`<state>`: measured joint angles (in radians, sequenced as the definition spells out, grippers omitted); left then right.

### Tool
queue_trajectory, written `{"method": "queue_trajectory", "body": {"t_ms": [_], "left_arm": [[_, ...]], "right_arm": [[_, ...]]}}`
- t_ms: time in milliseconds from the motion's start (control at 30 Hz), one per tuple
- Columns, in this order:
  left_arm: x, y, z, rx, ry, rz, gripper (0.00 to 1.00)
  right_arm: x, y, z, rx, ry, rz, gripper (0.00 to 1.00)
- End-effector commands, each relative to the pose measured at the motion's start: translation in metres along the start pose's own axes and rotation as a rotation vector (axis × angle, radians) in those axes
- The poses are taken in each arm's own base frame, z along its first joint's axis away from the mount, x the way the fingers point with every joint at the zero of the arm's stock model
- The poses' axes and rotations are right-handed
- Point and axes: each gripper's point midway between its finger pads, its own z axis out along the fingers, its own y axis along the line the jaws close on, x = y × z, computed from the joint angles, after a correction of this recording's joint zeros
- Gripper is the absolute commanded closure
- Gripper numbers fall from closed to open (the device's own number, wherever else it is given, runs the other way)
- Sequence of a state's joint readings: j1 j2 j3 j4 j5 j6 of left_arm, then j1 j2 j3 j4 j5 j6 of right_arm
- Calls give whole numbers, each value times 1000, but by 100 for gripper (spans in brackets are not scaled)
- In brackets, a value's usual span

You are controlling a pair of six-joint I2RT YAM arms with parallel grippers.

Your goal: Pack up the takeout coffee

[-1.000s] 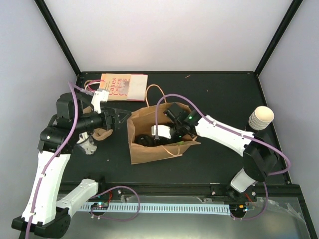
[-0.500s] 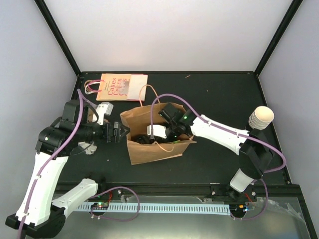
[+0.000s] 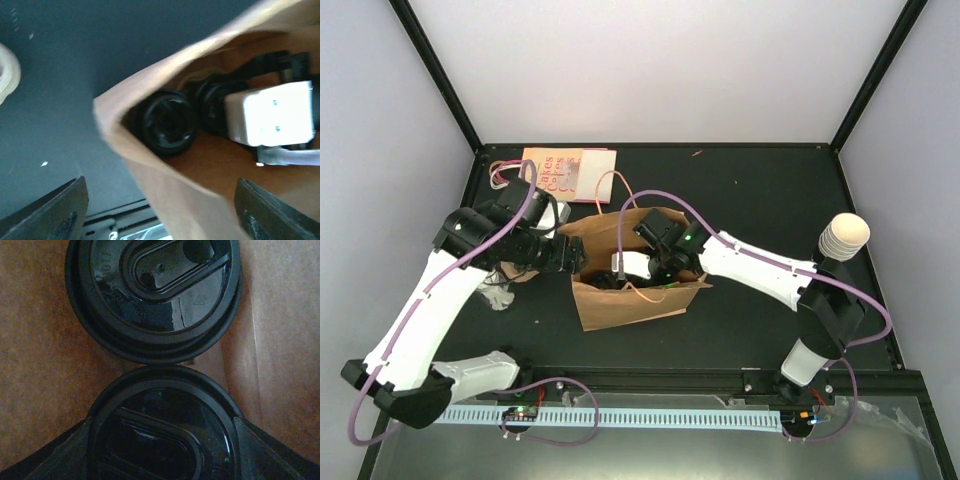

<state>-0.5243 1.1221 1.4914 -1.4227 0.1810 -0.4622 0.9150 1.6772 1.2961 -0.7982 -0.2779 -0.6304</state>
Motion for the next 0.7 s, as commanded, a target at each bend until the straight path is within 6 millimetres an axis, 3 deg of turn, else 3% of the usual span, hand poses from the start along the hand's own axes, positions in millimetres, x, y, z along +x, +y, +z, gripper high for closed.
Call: {"method": "queue_trajectory", "body": {"t_ms": [0, 267, 400, 667], "left_arm": [[12, 30, -8, -171, 30, -37, 20], [16, 41, -11, -211, 9, -17, 49], [14, 46, -17, -237, -25, -8, 53], [17, 46, -12, -236, -1, -2, 54]], "right_arm": [[75, 37, 45, -134, 259, 33, 53], [93, 33, 46, -114, 246, 7, 53], [104, 30, 45, -95, 298, 18, 53], [106, 22, 37, -42, 325, 28, 52]]}}
